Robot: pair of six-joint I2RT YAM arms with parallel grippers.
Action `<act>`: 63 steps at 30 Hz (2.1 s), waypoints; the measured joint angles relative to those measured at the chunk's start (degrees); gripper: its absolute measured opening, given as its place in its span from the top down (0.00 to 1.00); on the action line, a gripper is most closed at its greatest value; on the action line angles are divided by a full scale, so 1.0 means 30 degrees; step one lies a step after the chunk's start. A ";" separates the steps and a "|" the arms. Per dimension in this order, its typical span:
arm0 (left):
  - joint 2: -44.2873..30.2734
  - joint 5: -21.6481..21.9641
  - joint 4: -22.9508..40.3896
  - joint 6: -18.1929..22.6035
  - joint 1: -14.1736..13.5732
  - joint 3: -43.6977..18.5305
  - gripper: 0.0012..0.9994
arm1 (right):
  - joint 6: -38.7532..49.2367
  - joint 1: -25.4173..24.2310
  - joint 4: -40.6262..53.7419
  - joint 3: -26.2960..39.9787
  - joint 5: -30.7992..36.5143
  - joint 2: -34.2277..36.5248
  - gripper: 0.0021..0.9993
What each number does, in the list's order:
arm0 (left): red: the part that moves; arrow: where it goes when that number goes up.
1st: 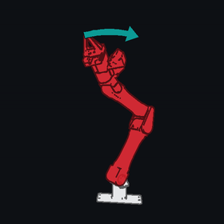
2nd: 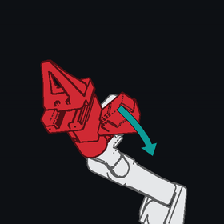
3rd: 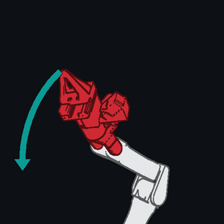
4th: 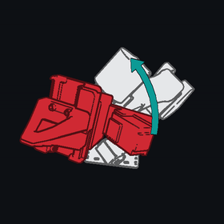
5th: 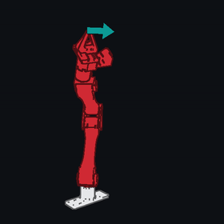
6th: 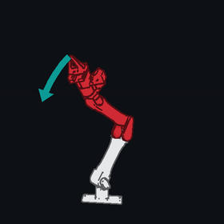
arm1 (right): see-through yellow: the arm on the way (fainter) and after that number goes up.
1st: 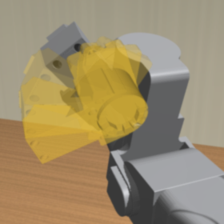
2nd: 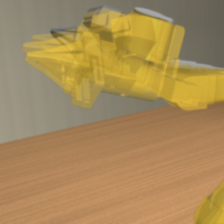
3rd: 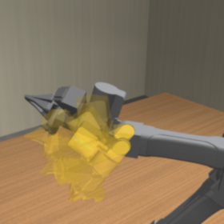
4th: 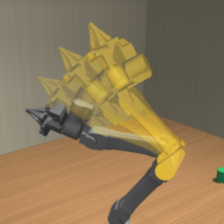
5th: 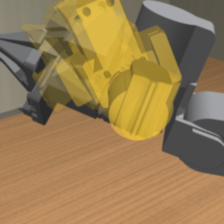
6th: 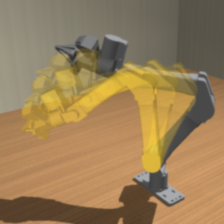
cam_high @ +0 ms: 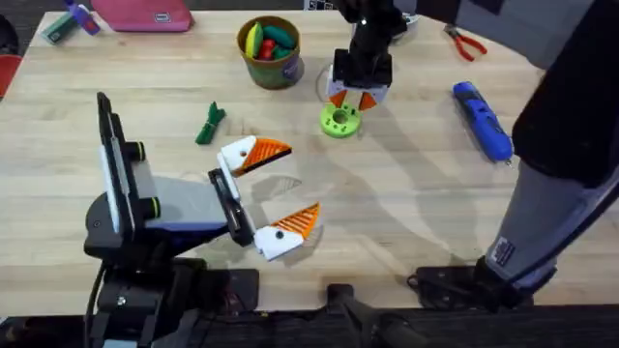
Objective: Pick up the gripper from the table and insert it into the empty holder that is missing its gripper. Then pick up a screw, insert it into the mounting hole, and use the screwdriver to tighten it. Finally, clean up the table by picking up the vegetable and placing it into the bucket.
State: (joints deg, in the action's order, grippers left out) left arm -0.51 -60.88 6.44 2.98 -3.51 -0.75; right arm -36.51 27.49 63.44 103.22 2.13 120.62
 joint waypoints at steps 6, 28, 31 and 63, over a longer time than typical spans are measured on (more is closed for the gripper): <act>0.0000 0.0000 0.0000 -0.0001 0.0000 0.0000 0.01 | -0.0296 0.0015 0.0146 0.0007 0.0000 0.0382 0.66; 0.0000 0.0000 0.0000 -0.0003 0.0000 0.0000 0.01 | -0.0765 0.0015 -0.0609 -0.0401 0.0121 0.0780 0.77; 0.0000 0.0000 -0.0004 -0.0004 0.0000 0.0000 0.01 | -0.0769 0.0015 -0.0627 -0.0415 0.0146 0.0780 0.77; 0.0000 0.0000 -0.0004 -0.0007 0.0000 0.0000 0.01 | 0.1034 0.0622 0.0652 -0.0669 0.0994 -0.5529 1.00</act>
State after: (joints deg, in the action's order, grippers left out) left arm -0.51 -60.88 6.42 2.96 -3.51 -0.75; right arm -33.41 29.35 65.40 101.21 5.11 104.03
